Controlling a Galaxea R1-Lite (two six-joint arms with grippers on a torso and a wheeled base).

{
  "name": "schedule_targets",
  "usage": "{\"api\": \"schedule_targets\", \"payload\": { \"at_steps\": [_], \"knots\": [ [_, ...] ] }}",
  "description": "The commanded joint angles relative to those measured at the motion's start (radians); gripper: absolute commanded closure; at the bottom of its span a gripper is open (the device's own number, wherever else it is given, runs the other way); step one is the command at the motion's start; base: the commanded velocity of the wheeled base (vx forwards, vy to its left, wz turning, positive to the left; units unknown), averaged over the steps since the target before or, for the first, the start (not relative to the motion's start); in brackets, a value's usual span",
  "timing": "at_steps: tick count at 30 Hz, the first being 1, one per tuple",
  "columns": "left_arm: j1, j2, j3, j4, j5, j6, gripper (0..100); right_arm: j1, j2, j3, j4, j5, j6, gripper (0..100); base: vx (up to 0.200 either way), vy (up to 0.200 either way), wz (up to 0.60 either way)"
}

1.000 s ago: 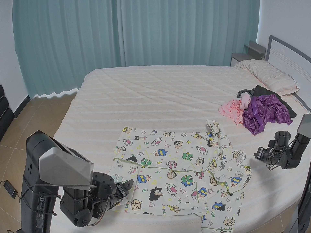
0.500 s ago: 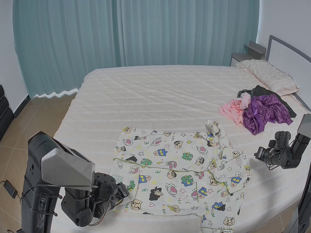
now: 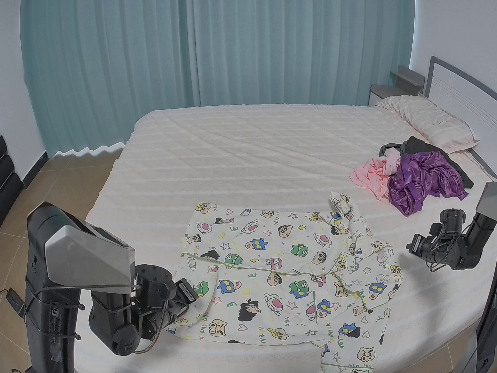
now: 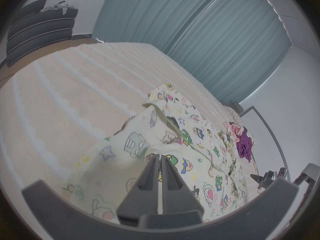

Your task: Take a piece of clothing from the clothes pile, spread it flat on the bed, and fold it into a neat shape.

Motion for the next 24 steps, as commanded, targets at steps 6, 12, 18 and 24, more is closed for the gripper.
{"api": "schedule_targets", "payload": {
  "at_steps": [6, 12, 18, 24],
  "knots": [
    [0.123, -0.03, -0.039, -0.008, -0.011, 0.094, 100, 0.0, -0.002, 0.002, 0.0, 0.0, 0.0, 100, 0.0, 0.0, 0.0],
    [0.175, 0.017, -0.081, -0.012, -0.066, 0.14, 100, 0.002, -0.001, 0.002, 0.0, 0.001, 0.0, 100, 0.0, 0.0, 0.0],
    [0.212, 0.059, -0.128, -0.012, -0.077, 0.17, 100, 0.002, -0.001, 0.002, 0.0, 0.0, 0.0, 100, 0.0, 0.0, 0.0],
    [0.224, 0.088, -0.147, -0.012, -0.077, 0.175, 100, 0.002, -0.002, 0.003, 0.0, 0.0, 0.0, 100, 0.0, 0.0, 0.0]
  ]
}}
